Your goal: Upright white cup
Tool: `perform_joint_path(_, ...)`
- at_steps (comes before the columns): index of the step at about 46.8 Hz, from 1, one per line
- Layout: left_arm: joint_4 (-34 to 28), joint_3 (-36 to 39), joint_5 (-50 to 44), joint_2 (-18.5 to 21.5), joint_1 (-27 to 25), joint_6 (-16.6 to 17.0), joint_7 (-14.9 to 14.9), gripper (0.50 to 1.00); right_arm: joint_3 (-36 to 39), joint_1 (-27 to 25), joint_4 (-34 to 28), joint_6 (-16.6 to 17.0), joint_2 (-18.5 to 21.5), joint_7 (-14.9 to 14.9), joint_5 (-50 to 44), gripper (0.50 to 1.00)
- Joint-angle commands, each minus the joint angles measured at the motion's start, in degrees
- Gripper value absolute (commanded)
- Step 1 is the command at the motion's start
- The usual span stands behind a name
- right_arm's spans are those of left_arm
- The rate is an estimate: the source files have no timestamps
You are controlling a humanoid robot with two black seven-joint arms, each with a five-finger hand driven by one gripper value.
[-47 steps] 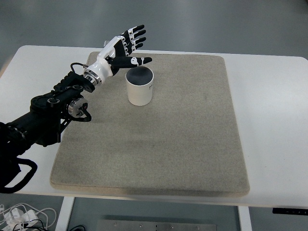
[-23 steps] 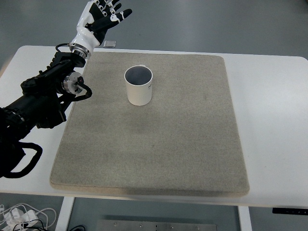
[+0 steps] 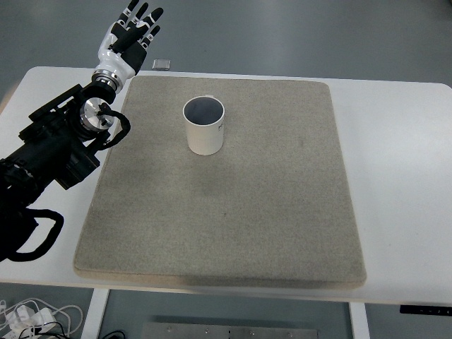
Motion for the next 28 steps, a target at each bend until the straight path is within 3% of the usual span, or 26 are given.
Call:
perform_joint_path(1, 0.4, -1.9, -0.8, 0.0, 0.3, -0.3, 2.3, 0.996, -0.2, 0.0, 0.0, 0.0, 0.0, 0.0, 0.0, 0.952)
perform_joint_path(12, 1.2, -11.2, -3.8, 0.0, 1.7, -0.2, 10.2, 0.999, -0.2, 0.0, 0.0, 0.3, 0.0, 0.3, 0.1, 0.952)
perform_joint_path(28, 2.1, -14.3, -4.0, -0.3, 2.4, -0.4, 11.7, 0.996, 0.4, 0.1, 0.1, 0.5, 0.0, 0.5, 0.6, 0.952)
